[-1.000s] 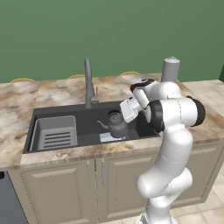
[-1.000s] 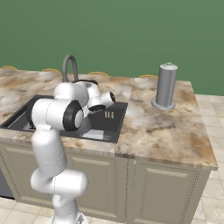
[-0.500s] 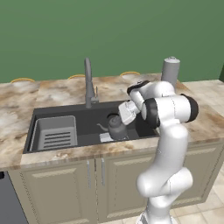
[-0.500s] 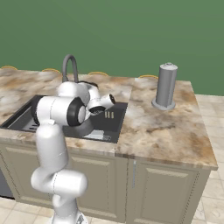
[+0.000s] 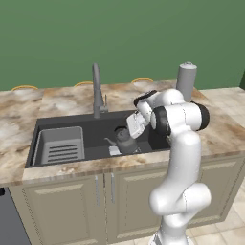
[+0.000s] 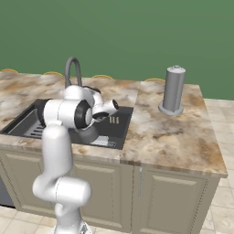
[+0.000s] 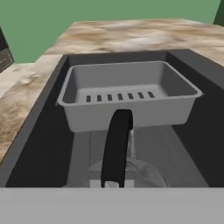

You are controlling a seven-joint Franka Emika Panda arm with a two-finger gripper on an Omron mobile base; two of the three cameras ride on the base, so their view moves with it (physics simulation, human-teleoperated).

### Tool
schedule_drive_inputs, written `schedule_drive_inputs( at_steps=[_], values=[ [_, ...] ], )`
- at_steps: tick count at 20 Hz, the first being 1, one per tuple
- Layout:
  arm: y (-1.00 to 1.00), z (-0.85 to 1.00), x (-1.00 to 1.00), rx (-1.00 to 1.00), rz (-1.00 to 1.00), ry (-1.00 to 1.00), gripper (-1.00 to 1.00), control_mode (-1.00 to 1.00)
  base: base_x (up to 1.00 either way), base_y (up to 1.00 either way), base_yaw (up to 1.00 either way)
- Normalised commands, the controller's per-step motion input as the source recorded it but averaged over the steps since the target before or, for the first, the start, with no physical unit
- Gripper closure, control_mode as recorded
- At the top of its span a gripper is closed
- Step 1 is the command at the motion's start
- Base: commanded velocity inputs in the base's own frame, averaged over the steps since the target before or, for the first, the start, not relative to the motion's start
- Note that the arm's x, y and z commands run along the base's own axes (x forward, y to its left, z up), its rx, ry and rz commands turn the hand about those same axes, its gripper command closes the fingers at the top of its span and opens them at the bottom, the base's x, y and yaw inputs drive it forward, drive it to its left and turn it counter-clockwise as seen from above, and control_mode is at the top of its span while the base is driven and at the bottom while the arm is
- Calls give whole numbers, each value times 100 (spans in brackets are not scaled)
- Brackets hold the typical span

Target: Open the cabinet, pick the kettle from the cabinet, and place it in the sink.

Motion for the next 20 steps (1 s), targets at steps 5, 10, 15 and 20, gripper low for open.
schedule_drive_inputs(
  at_steps=[5,10,15,20],
  values=[
    [8,-25,26,0,0,0,100,-100,0,0,0],
    [10,-29,27,0,0,0,100,-100,0,0,0],
    [5,-26,29,0,0,0,100,-100,0,0,0],
    [0,-25,24,0,0,0,100,-100,0,0,0]
  ],
)
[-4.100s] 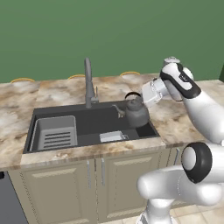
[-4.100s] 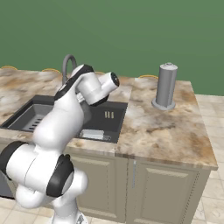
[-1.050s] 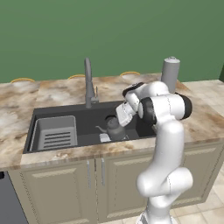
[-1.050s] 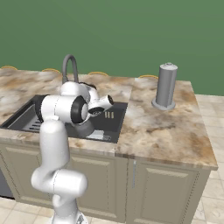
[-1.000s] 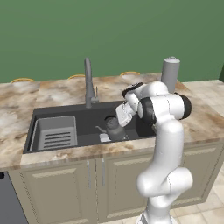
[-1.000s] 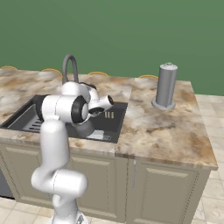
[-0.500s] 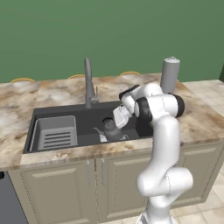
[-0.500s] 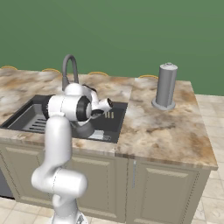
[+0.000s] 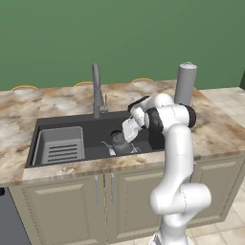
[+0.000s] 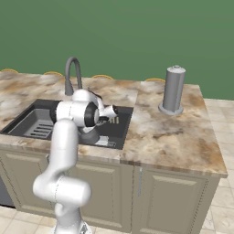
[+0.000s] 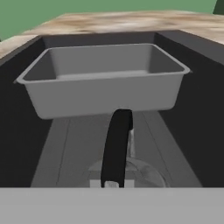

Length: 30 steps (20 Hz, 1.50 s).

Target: Open the cabinet, pick the kettle from the cabinet, and place it in the sink.

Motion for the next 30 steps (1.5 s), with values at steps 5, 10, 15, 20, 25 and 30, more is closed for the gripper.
schedule_drive_inputs(
  at_steps=[5,10,15,20,25,30],
  values=[
    [0,-22,25,0,0,0,100,-100,0,0,0],
    [0,-21,24,0,1,0,100,-100,0,0,0],
    [0,-22,24,0,3,0,100,-100,0,0,0],
    [0,-21,23,0,3,0,100,-100,0,0,0],
    [0,-20,16,0,2,0,100,-100,0,0,0],
    [-9,-18,7,0,1,0,100,-100,0,0,0]
  ],
)
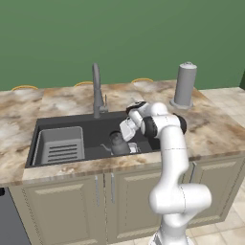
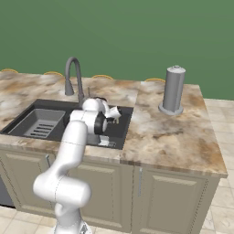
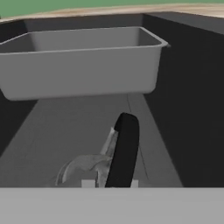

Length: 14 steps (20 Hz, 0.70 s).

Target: Open the cabinet, pick the kettle from the cabinet, and place it in the sink.

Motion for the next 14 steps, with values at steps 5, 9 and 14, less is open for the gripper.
schedule_drive_inputs(
  at_steps=[5,9,14],
  values=[
    [-9,-6,14,0,2,-9,100,-100,0,0,0],
    [-7,0,18,0,5,-16,100,-100,0,0,0],
    [-7,-4,15,0,7,-17,100,-100,0,0,0]
  ],
)
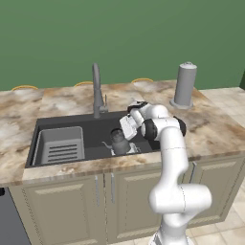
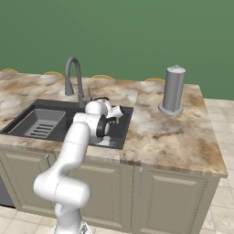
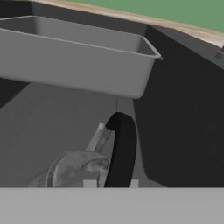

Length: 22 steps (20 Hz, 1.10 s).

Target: Open the cabinet, pick the kettle from the cabinet, and place it in the sink.

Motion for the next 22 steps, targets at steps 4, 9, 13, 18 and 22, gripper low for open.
schedule_drive_inputs(
  at_steps=[4,9,13,18,22],
  values=[
    [-3,-9,17,0,7,-13,100,-100,0,0,0],
    [-2,-19,17,0,6,-6,100,-100,0,0,0],
    [0,-28,11,-3,8,-7,100,-100,0,0,0],
    [0,-32,9,-5,8,-7,100,-100,0,0,0],
    [0,-35,10,-6,7,-1,100,-100,0,0,0]
  ],
)
